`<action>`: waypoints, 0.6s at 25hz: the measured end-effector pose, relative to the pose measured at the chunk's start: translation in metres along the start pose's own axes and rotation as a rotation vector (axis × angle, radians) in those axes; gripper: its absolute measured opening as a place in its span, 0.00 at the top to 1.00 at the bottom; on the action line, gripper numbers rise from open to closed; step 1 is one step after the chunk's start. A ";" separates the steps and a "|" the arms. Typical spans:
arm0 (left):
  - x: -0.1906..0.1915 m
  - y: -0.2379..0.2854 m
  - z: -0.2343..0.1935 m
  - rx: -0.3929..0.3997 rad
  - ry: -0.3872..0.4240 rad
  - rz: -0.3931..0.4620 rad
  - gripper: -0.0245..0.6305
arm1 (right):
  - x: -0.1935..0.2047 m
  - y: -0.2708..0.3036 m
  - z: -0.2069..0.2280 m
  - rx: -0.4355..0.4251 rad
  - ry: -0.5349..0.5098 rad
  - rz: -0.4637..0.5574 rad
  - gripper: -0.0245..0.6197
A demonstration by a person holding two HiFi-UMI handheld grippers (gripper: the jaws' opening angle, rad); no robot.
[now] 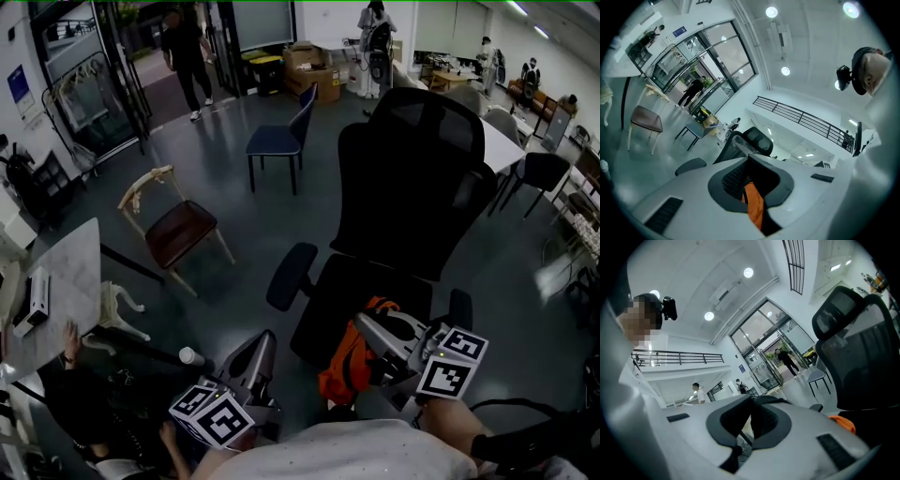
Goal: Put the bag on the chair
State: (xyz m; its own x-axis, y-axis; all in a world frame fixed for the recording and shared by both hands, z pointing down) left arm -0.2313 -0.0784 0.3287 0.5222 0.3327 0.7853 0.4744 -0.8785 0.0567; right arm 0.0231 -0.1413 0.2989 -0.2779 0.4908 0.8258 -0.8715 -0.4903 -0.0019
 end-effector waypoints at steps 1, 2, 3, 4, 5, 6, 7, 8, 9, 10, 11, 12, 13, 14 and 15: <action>-0.003 0.003 -0.001 -0.010 0.005 0.007 0.97 | -0.003 0.004 0.006 -0.004 0.002 -0.001 0.96; -0.006 0.006 -0.002 -0.020 0.010 0.011 0.97 | -0.005 0.007 0.011 -0.007 0.003 -0.002 0.96; -0.008 0.010 -0.003 -0.028 0.014 0.014 0.97 | -0.008 0.009 0.017 -0.008 0.006 -0.002 0.96; -0.009 0.013 -0.004 -0.037 0.015 0.014 0.97 | -0.011 0.012 0.023 -0.006 0.009 0.000 0.96; -0.009 0.016 -0.006 -0.045 0.014 0.012 0.97 | -0.014 0.014 0.030 -0.004 0.013 0.003 0.96; -0.007 0.019 -0.008 -0.054 0.010 0.008 0.97 | -0.016 0.016 0.038 -0.001 0.017 0.005 0.96; -0.005 0.022 -0.010 -0.064 0.006 0.005 0.97 | -0.018 0.018 0.046 0.000 0.021 0.007 0.96; -0.002 0.024 -0.013 -0.075 0.001 0.001 0.97 | -0.020 0.021 0.053 0.000 0.025 0.008 0.96; 0.001 0.026 -0.014 -0.084 -0.005 -0.003 0.97 | -0.022 0.022 0.059 0.000 0.029 0.007 0.96; 0.003 0.027 -0.015 -0.093 -0.009 -0.006 0.97 | -0.024 0.024 0.064 -0.001 0.032 0.006 0.96; 0.005 0.029 -0.015 -0.100 -0.012 -0.009 0.97 | -0.027 0.025 0.069 -0.003 0.036 0.005 0.96; 0.006 0.031 -0.014 -0.106 -0.014 -0.012 0.97 | -0.030 0.025 0.073 -0.004 0.038 0.004 0.96; 0.007 0.034 -0.013 -0.112 -0.015 -0.014 0.97 | -0.032 0.026 0.078 -0.005 0.041 0.002 0.96; 0.008 0.037 -0.012 -0.116 -0.015 -0.017 0.97 | -0.035 0.026 0.082 -0.006 0.042 -0.001 0.96; 0.010 0.039 -0.011 -0.122 -0.017 -0.019 0.97 | -0.036 0.027 0.086 -0.006 0.042 -0.005 0.96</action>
State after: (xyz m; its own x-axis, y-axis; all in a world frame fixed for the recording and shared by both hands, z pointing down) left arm -0.2153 -0.1131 0.3453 0.5261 0.3544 0.7730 0.3954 -0.9067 0.1466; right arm 0.0448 -0.2341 0.3180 -0.2904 0.5228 0.8014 -0.8751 -0.4840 -0.0013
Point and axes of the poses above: the fingertips, and each gripper's own axes: y forward along the fingers, z to its right, x out of its underside, the point moved 9 cm from there along -y, backward along the fingers, and after that the axes turned 2 degrees about y, right-handed, at the moved point
